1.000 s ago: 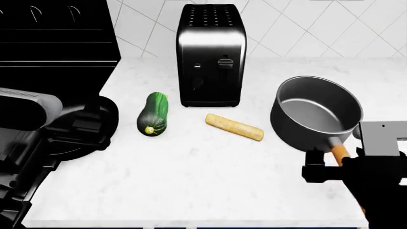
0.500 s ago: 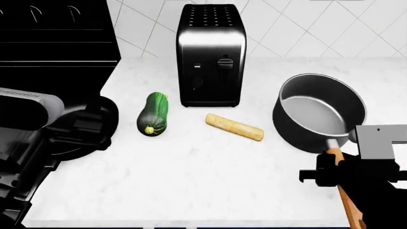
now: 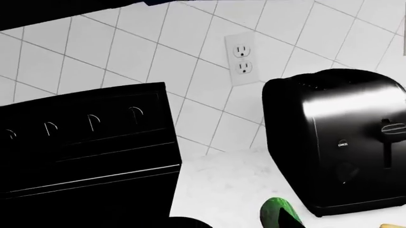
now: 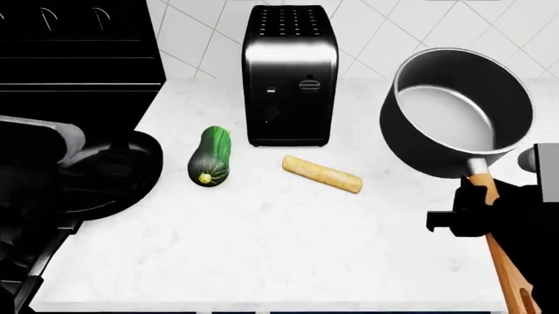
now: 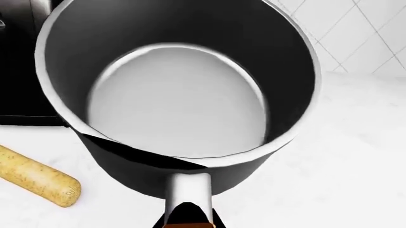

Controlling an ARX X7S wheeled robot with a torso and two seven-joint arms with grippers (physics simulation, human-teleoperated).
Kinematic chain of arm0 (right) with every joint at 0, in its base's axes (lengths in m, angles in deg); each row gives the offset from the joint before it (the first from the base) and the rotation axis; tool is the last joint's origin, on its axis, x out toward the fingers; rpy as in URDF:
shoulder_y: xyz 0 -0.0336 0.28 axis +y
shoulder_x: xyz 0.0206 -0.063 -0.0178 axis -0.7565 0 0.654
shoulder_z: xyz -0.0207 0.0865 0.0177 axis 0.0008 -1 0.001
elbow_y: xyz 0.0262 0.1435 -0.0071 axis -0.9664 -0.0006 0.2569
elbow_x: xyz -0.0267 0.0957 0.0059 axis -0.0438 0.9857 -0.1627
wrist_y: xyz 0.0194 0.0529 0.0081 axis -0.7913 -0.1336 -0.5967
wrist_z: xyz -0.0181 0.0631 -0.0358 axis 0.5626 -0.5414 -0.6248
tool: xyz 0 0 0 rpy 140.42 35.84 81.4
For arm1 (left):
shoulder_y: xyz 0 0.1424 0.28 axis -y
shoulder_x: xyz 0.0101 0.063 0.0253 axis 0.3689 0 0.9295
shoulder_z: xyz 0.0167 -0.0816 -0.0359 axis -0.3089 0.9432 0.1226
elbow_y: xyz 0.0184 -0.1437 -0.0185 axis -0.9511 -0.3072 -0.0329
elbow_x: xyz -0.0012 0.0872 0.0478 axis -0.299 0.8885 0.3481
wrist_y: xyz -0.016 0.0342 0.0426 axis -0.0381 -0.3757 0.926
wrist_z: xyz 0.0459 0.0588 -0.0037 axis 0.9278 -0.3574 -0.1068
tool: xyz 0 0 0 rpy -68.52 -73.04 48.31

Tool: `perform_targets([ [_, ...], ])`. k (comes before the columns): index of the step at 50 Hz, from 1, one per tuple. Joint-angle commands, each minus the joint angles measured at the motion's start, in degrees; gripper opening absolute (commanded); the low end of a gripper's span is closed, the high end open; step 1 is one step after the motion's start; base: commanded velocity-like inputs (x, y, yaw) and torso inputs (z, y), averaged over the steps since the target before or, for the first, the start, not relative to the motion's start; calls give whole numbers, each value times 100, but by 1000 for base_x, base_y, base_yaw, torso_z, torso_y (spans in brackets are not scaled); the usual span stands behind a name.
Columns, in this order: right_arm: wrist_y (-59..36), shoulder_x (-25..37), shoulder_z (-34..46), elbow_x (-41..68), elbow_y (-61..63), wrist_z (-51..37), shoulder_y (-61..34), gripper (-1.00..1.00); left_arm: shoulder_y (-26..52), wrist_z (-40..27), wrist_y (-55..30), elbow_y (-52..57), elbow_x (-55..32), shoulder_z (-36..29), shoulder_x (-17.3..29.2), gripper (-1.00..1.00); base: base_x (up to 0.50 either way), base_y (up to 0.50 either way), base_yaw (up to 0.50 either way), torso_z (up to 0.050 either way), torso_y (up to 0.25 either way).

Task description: Place both pans onto different burners. Then place the zucchini and the sausage on different pans.

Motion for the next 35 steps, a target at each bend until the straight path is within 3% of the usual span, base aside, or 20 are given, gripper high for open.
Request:
perform_targets([
  [1, -26, 195, -178, 312, 196, -352, -302, -100, 811, -1178, -308, -1148, -1410, -375, 287, 100, 0, 0, 0, 0, 0],
  [14, 40, -12, 17, -223, 77, 38, -271, -100, 380, -2097, -138, -1464, -2829, -417, 860, 100, 0, 0, 0, 0, 1],
  [35, 119, -95, 231, -603, -36, 292, -265, -100, -1168, -2029, -186, -1025, -2996, 540, 1137, 100, 0, 0, 0, 0, 1],
])
